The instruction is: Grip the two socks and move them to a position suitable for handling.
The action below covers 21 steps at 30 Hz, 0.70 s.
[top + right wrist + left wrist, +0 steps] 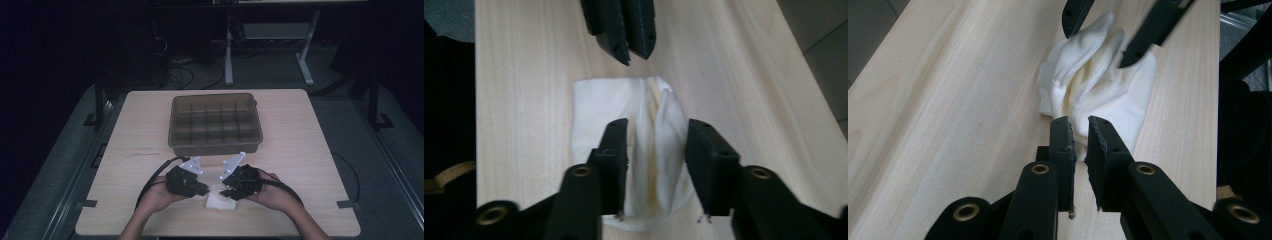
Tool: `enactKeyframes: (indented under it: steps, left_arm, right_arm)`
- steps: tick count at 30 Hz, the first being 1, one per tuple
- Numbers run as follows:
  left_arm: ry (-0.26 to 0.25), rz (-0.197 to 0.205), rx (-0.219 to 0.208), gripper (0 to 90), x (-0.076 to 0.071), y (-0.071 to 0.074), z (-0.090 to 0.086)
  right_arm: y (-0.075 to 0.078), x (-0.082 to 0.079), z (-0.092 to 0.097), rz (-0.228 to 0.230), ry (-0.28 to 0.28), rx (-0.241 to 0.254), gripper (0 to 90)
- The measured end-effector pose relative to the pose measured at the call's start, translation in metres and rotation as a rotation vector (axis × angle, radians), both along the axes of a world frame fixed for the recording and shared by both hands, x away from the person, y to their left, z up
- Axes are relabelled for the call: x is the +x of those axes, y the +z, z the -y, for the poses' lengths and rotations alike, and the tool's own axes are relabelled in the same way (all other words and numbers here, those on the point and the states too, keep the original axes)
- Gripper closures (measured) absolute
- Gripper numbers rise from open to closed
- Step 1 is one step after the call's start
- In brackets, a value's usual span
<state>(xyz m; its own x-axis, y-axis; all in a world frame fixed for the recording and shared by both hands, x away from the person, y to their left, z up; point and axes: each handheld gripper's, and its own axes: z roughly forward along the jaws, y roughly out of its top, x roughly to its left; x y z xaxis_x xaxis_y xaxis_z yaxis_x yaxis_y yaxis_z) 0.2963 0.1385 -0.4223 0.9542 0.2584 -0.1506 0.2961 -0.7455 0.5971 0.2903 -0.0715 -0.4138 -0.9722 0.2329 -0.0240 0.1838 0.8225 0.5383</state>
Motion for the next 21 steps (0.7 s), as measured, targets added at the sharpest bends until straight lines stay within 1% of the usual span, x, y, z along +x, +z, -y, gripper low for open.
enactKeyframes:
  steps: [2, 3, 5, 6, 7, 10, 12, 13, 15, 17, 19, 20, 21]
  left_arm:
    - [0.0, 0.002, -0.003, 80.9, 0.0, 0.0, 0.0]
    - [0.0, 0.003, -0.003, 80.9, 0.0, 0.0, 0.0]
    - [-0.008, 0.004, -0.001, 80.8, -0.001, 0.0, 0.002]
    - [-0.01, 0.003, -0.001, 80.8, -0.001, 0.0, 0.002]
    - [-0.012, 0.003, 0.0, 80.6, -0.001, 0.0, 0.003]
    - [-0.015, 0.006, 0.003, 79.9, -0.002, 0.0, 0.003]
    - [-0.012, 0.008, 0.002, 79.9, -0.002, 0.001, 0.001]
    - [-0.005, 0.008, -0.002, 79.9, -0.003, 0.001, 0.0]
    - [0.002, 0.009, -0.004, 79.4, -0.003, 0.002, -0.003]
    - [0.007, 0.011, -0.005, 79.2, -0.003, 0.002, -0.006]
    - [0.014, 0.012, -0.006, 78.8, -0.004, 0.002, -0.009]
    - [0.017, 0.013, -0.003, 78.9, -0.004, 0.002, -0.011]
    - [0.018, 0.014, 0.0, 78.8, -0.005, 0.002, -0.013]
  right_arm:
    - [-0.002, 0.002, -0.002, 0.005, -0.009, -0.018, 70.5]
    - [-0.004, 0.004, -0.003, -0.008, -0.012, -0.025, 73.8]
    - [-0.008, 0.008, -0.004, -0.026, -0.036, -0.043, 80.7]
    - [-0.01, 0.01, -0.004, -0.037, -0.042, -0.049, 82.4]
    - [-0.011, 0.012, -0.005, -0.031, -0.05, -0.055, 84.0]
    - [-0.017, 0.016, -0.005, -0.035, -0.054, -0.072, 84.7]
    - [-0.021, 0.02, -0.006, -0.061, -0.055, -0.074, 84.1]
    - [-0.021, 0.02, -0.005, -0.066, -0.057, -0.07, 83.1]
    - [-0.018, 0.02, -0.004, -0.066, -0.063, -0.048, 74.4]
    - [-0.015, 0.019, -0.002, -0.052, -0.072, -0.042, 67.1]
    - [-0.01, 0.017, 0.002, -0.05, -0.072, -0.021, 64.3]
    - [-0.008, 0.016, 0.004, -0.037, -0.08, -0.017, 64.1]
    - [-0.004, 0.014, 0.006, -0.031, -0.082, -0.003, 64.1]
